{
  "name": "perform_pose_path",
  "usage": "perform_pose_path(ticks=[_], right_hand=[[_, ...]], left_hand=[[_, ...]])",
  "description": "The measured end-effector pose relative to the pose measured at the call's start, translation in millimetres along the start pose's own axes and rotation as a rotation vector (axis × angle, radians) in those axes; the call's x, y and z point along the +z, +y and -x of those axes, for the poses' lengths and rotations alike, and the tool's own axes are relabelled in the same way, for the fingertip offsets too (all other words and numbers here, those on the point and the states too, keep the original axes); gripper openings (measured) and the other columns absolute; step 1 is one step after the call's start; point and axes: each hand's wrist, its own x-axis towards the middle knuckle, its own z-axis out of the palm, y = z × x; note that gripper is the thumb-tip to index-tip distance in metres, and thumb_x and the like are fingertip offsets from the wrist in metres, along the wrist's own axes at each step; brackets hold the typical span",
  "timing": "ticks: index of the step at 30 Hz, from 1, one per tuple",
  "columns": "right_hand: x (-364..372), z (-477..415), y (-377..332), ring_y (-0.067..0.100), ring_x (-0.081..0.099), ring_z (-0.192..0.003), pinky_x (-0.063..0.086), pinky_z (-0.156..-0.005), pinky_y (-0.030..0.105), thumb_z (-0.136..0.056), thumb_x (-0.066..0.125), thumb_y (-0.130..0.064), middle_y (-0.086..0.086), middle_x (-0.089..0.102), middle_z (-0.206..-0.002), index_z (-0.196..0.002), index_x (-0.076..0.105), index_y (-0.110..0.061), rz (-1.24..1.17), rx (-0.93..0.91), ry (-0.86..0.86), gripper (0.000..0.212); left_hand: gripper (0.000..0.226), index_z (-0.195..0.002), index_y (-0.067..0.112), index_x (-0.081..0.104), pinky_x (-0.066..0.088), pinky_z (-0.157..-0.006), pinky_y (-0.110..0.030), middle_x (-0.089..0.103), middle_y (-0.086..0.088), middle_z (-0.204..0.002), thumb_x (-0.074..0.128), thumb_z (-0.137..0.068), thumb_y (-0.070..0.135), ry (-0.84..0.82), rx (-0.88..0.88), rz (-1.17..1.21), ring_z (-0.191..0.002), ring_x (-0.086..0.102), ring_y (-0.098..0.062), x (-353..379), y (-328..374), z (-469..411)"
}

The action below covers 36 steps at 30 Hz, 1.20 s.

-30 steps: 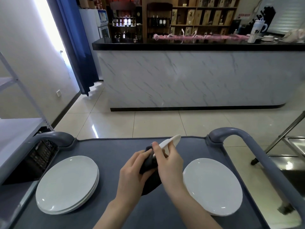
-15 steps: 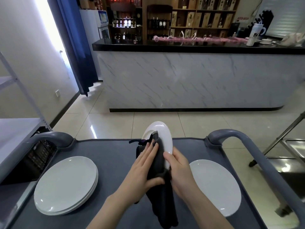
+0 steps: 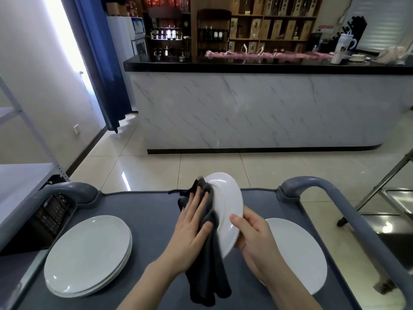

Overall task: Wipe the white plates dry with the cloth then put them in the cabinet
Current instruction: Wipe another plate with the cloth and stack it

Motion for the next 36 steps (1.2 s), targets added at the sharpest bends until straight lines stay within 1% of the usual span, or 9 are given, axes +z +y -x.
perform_pose_path(ticks=[3, 7, 11, 17, 20, 25, 30, 33, 36], right_hand=[[1.1, -2.2, 4.1, 0.028, 0.067, -0.111, 0.057, -0.082, 0.033, -0.094, 0.051, -0.016, 0.015, 0.071, -0.118, -0.117, 0.071, -0.018, -0.073, 0.029, 0.002, 0.031], [5.2, 2.2, 13.9, 0.029, 0.061, -0.122, 0.053, -0.094, 0.035, -0.098, 0.05, -0.023, 0.015, 0.065, -0.129, -0.128, 0.064, -0.019, -0.121, 0.047, -0.044, 0.034], [1.7, 8.3, 13.7, 0.026, 0.067, -0.111, 0.056, -0.082, 0.034, -0.094, 0.053, -0.02, 0.014, 0.07, -0.121, -0.123, 0.067, -0.021, -0.043, 0.077, -0.046, 0.032], [-10.6, 12.6, 0.0, 0.025, 0.071, -0.1, 0.057, -0.074, 0.029, -0.091, 0.056, -0.005, 0.016, 0.073, -0.112, -0.112, 0.074, -0.013, -0.057, 0.03, -0.002, 0.028], [-14.1, 4.8, -12.0, 0.023, 0.072, -0.097, 0.058, -0.069, 0.028, -0.097, 0.047, 0.004, 0.016, 0.074, -0.109, -0.111, 0.072, -0.006, -0.056, 0.016, 0.056, 0.03], [-10.2, -2.3, -15.6, 0.028, 0.071, -0.102, 0.058, -0.073, 0.032, -0.099, 0.044, 0.002, 0.017, 0.073, -0.11, -0.117, 0.066, -0.002, -0.075, 0.035, 0.07, 0.029], [-6.6, 2.6, -7.2, 0.032, 0.068, -0.11, 0.058, -0.078, 0.034, -0.1, 0.041, -0.001, 0.017, 0.071, -0.118, -0.117, 0.07, -0.012, -0.098, 0.075, 0.024, 0.035], [-3.4, 8.7, 0.0, 0.03, 0.067, -0.11, 0.057, -0.079, 0.036, -0.1, 0.045, -0.004, 0.015, 0.071, -0.119, -0.117, 0.071, -0.018, -0.066, 0.091, -0.006, 0.035], [-0.9, 14.8, 4.4, 0.028, 0.069, -0.106, 0.058, -0.079, 0.036, -0.09, 0.054, -0.013, 0.013, 0.072, -0.115, -0.115, 0.072, -0.022, 0.008, 0.077, -0.033, 0.032]], left_hand=[[0.059, -0.155, 0.041, 0.009, 0.009, -0.123, -0.046, -0.003, 0.022, -0.163, 0.027, -0.099, 0.048, -0.004, 0.074, -0.015, -0.151, -0.006, -0.005, 8.9, 18.8, 8.8], [0.054, -0.155, 0.041, 0.014, 0.004, -0.12, -0.036, 0.0, 0.023, -0.163, 0.023, -0.102, 0.041, -0.003, 0.182, -0.144, -0.151, -0.009, -0.008, 14.3, 37.9, -2.6], [0.051, -0.152, 0.044, 0.015, -0.004, -0.12, -0.021, 0.0, 0.029, -0.161, 0.021, -0.101, 0.046, -0.049, 0.126, -0.027, -0.149, -0.009, 0.0, 8.0, 23.5, -18.9], [0.05, -0.152, 0.042, 0.009, 0.006, -0.125, -0.04, -0.003, 0.031, -0.159, 0.025, -0.104, 0.041, -0.01, -0.147, 0.139, -0.148, -0.004, 0.006, 6.0, -25.5, -1.5], [0.054, -0.154, 0.037, 0.011, 0.005, -0.125, -0.042, -0.006, 0.031, -0.16, 0.026, -0.102, 0.043, 0.006, -0.126, 0.169, -0.149, -0.006, 0.001, 29.1, -24.9, 27.8], [0.061, -0.153, 0.036, 0.012, 0.003, -0.125, -0.042, 0.003, 0.034, -0.159, 0.024, -0.095, 0.05, 0.111, -0.137, 0.309, -0.149, -0.007, 0.002, 47.2, 12.2, 34.5], [0.057, -0.155, 0.033, 0.019, 0.013, -0.122, -0.047, 0.02, 0.023, -0.16, 0.027, -0.1, 0.042, 0.091, -0.013, 0.338, -0.15, 0.015, -0.005, 32.9, 35.3, 18.4], [0.055, -0.156, 0.035, 0.017, 0.014, -0.12, -0.043, 0.018, 0.022, -0.161, 0.027, -0.102, 0.043, 0.083, 0.027, 0.289, -0.15, 0.014, -0.005, 29.7, 32.9, 5.4], [0.058, -0.155, 0.037, 0.01, 0.012, -0.123, -0.039, 0.011, 0.027, -0.161, 0.025, -0.1, 0.047, 0.058, -0.049, 0.253, -0.149, 0.007, 0.002, 23.4, 15.7, -8.5]])
